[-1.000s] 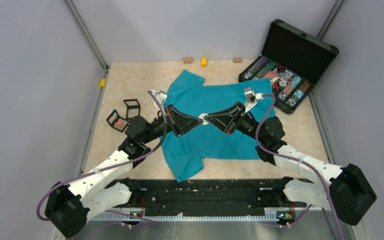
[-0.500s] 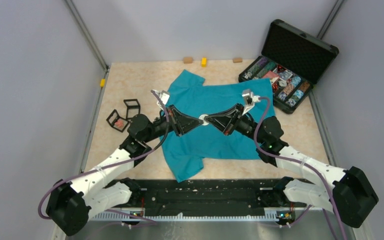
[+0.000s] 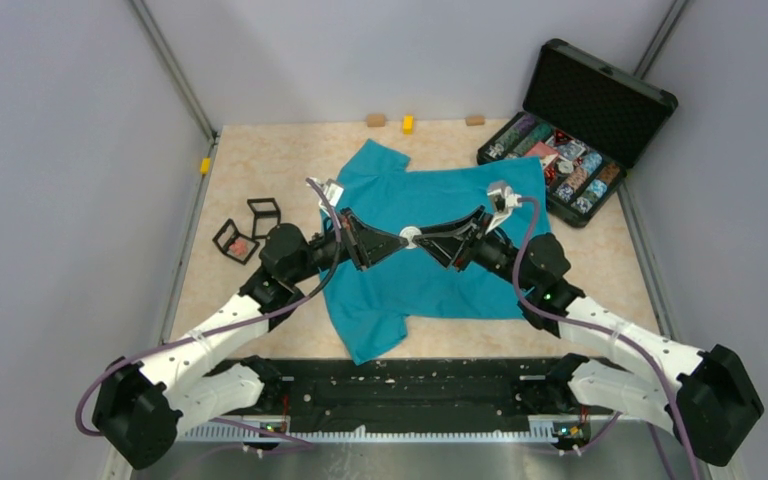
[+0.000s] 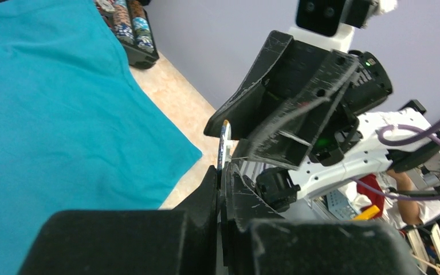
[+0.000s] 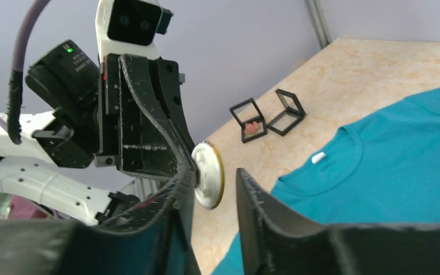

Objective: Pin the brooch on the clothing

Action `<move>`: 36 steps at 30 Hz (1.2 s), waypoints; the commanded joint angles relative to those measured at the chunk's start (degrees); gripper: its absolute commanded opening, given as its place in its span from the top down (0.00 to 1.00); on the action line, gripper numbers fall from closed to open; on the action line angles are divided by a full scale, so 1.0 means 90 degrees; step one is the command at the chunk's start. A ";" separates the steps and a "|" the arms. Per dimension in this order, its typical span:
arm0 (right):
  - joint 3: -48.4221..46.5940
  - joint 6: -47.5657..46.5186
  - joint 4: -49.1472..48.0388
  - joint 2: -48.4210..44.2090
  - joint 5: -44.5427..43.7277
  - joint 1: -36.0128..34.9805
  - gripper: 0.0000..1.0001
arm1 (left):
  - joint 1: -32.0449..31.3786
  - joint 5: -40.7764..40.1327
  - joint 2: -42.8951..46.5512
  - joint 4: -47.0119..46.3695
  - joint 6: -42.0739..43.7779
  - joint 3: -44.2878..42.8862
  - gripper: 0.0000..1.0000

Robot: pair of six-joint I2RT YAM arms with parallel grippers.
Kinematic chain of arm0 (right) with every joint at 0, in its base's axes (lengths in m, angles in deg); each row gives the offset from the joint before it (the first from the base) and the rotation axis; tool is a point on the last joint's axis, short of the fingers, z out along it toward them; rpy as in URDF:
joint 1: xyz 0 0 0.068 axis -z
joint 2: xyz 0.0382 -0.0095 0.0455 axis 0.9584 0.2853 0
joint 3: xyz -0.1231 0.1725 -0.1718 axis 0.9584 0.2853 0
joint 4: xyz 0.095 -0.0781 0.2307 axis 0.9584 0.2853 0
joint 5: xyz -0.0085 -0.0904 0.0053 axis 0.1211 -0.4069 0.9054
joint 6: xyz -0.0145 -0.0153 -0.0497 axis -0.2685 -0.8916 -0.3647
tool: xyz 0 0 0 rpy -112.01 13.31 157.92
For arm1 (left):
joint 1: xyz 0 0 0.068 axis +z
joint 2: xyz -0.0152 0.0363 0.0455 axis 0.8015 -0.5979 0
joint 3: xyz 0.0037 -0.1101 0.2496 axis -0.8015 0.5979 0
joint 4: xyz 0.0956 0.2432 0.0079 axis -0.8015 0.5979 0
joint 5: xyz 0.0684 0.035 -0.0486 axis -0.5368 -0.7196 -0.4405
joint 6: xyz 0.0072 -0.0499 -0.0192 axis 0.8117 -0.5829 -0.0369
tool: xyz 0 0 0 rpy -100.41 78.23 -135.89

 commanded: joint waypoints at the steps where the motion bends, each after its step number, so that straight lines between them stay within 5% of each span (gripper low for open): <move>1: -0.0127 -0.0333 0.0525 -0.0420 -0.0173 -0.0040 0.60 | 0.0025 -0.0699 0.0143 0.0052 0.0179 -0.0219 1.00; 11: -0.0390 -0.0739 0.2077 -0.1003 -0.1103 -0.0042 0.45 | 0.0272 -0.1357 0.0362 0.2033 0.0707 -0.0505 1.00; 16: -0.0789 -0.1015 0.3978 -0.0893 -0.1999 -0.0045 0.40 | 0.1104 -0.1011 0.0387 0.4105 0.1540 -0.1199 1.00; 20: -0.1063 -0.1107 0.5127 -0.0110 -0.2066 -0.0043 0.43 | 0.1875 -0.0642 0.0207 0.4437 0.1582 -0.1299 1.00; 36: -0.2335 -0.0372 0.4477 0.3370 -0.2736 -0.1580 0.51 | 0.2194 -0.2306 -0.0006 0.5416 0.2602 -0.1506 1.00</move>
